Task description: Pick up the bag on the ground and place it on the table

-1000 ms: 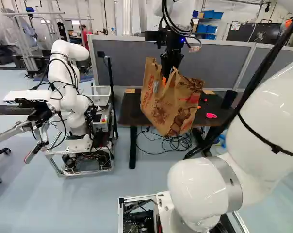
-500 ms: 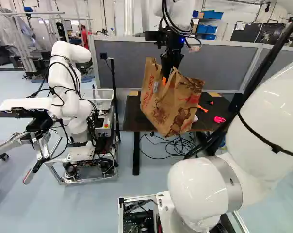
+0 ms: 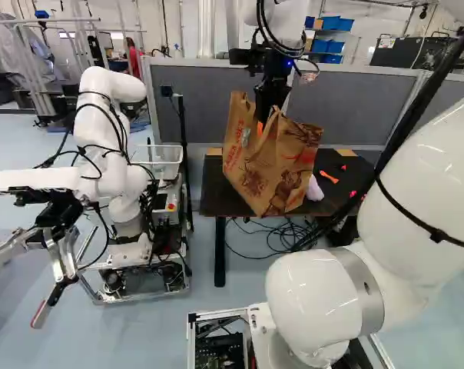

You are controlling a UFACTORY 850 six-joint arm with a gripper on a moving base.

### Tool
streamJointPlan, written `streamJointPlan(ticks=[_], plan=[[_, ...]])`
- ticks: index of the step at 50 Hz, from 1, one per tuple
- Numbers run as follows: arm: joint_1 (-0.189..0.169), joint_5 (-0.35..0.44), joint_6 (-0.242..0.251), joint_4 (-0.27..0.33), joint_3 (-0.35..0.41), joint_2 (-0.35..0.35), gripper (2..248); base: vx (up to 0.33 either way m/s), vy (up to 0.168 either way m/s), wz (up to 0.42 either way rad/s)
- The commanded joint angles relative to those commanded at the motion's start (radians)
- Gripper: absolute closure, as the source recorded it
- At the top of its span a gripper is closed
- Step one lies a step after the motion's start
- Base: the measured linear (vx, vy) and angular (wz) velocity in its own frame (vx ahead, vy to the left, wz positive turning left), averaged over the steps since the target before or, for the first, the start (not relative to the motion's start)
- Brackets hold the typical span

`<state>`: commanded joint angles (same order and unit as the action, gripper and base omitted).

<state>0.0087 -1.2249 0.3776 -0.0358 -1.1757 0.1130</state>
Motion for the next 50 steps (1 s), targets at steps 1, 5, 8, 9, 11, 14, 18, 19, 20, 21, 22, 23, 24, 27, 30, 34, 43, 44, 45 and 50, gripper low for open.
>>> streamJointPlan(ticks=[1,5,8,9,11,14,18,19,20,21,22,23,24,27,30,34,43,44,45,50], plan=[[0.0,0.0,0.0,0.0,0.0,0.0,229,0.107,0.053,-0.012],[0.0,0.0,0.0,0.0,0.0,0.0,229,0.115,0.05,-0.009],[0.0,0.0,0.0,0.0,0.0,0.0,229,0.113,0.041,-0.014],[0.0,0.0,0.0,0.0,0.0,0.0,229,0.111,0.036,-0.022],[0.0,0.0,0.0,0.0,0.0,0.0,229,0.109,0.04,-0.013],[0.0,0.0,0.0,0.0,0.0,0.0,229,0.108,0.04,-0.017],[0.0,0.0,0.0,0.0,0.0,0.0,229,0.115,0.047,-0.004],[0.0,0.0,0.0,0.0,0.0,0.0,229,0.11,0.04,0.04],[0.0,0.0,0.0,0.0,0.0,0.0,229,0.108,0.031,0.035],[0.0,0.0,0.0,0.0,0.0,0.0,229,0.097,0.018,0.006],[0.0,0.0,0.0,0.0,0.0,0.0,229,0.094,0.02,-0.012],[0.0,0.0,0.0,0.0,0.0,0.0,229,0.069,0.011,-0.013],[0.0,0.0,0.0,0.0,0.0,0.0,229,0.053,0.006,0.006],[0.0,0.0,0.0,0.0,0.0,0.0,229,0.029,-0.004,-0.022],[0.0,0.0,0.0,0.0,0.0,0.0,229,0.0,0.0,0.0],[0.0,0.0,0.0,0.0,0.0,0.0,229,-0.025,0.005,0.008],[0.0,0.0,0.0,0.0,0.0,0.0,229,-0.003,0.0,0.0],[0.0,0.0,0.0,0.0,0.0,0.0,229,0.0,0.0,0.0],[0.0,0.0,0.0,0.0,0.0,0.0,229,0.0,0.0,0.0],[0.0,0.0,0.0,0.0,-0.005,-0.005,229,0.0,0.0,0.0]])
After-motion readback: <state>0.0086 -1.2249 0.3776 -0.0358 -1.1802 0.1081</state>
